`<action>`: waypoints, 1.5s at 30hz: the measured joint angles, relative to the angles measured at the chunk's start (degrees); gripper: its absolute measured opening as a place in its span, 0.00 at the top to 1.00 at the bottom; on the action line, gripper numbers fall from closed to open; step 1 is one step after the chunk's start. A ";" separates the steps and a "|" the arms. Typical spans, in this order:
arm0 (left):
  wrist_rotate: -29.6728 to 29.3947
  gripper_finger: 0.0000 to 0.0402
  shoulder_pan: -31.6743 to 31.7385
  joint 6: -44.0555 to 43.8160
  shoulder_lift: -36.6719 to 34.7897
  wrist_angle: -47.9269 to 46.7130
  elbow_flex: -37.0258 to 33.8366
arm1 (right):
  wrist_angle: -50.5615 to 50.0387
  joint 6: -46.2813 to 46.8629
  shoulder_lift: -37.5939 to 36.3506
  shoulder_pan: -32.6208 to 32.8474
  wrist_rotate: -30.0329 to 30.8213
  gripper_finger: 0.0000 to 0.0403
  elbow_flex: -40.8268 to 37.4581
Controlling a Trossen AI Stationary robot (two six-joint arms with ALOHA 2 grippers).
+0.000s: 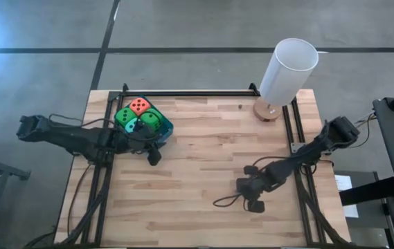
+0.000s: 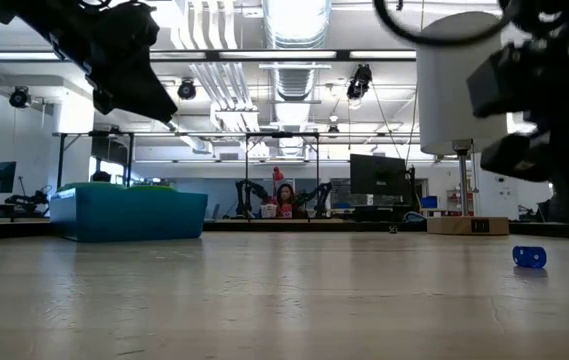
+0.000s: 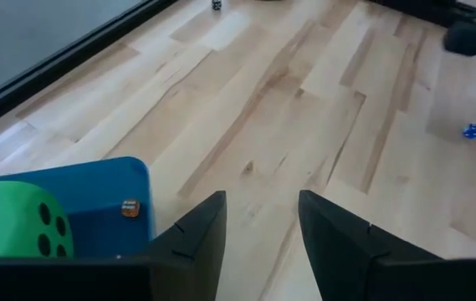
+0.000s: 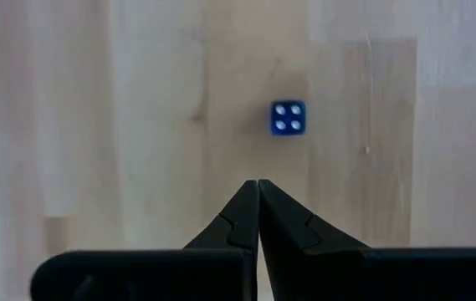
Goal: Pick & Place Dice
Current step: Put the small blue dice into the blue bin
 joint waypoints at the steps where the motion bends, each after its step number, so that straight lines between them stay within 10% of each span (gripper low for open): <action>1: 0.17 0.61 -0.02 0.00 0.00 0.16 0.00 | 0.03 0.11 0.80 -0.24 -0.05 0.98 -0.01; 45: 1.02 0.62 -0.44 1.50 0.00 1.79 0.00 | 5.89 0.62 3.45 -1.03 5.19 0.98 -0.95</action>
